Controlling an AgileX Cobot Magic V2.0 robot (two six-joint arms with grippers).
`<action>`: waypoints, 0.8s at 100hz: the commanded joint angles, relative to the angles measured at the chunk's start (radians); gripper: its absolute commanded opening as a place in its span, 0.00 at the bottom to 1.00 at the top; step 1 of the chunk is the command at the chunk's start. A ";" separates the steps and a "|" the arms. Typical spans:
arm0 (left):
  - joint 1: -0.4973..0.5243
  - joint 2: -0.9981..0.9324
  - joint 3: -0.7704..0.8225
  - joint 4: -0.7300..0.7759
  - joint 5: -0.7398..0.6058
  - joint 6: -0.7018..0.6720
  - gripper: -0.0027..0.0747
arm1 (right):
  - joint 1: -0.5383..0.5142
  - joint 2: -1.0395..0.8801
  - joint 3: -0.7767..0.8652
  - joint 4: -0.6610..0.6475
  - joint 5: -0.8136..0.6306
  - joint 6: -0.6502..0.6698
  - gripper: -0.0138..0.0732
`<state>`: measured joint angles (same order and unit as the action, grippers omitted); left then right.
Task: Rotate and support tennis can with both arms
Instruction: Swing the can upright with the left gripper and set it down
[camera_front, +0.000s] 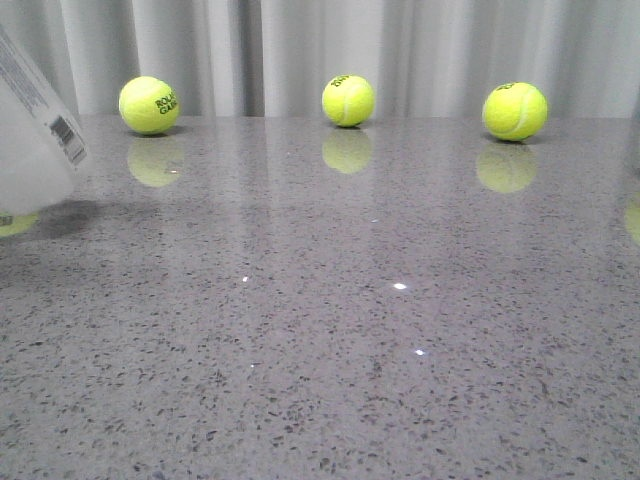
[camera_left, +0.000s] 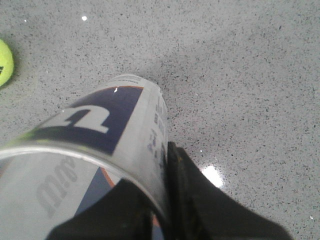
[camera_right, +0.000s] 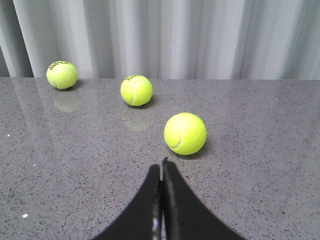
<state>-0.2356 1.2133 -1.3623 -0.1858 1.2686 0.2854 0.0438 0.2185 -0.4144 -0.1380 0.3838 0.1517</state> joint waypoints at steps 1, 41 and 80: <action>0.001 -0.007 -0.033 -0.016 0.007 -0.011 0.01 | -0.007 0.008 -0.024 -0.011 -0.086 0.001 0.08; 0.001 0.025 -0.035 -0.027 0.007 -0.011 0.25 | -0.007 0.008 -0.024 -0.011 -0.086 0.001 0.08; 0.001 0.114 -0.214 -0.081 0.007 0.005 0.73 | -0.007 0.008 -0.024 -0.011 -0.086 0.001 0.08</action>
<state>-0.2356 1.3248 -1.5027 -0.2315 1.2630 0.2854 0.0438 0.2185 -0.4144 -0.1380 0.3838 0.1515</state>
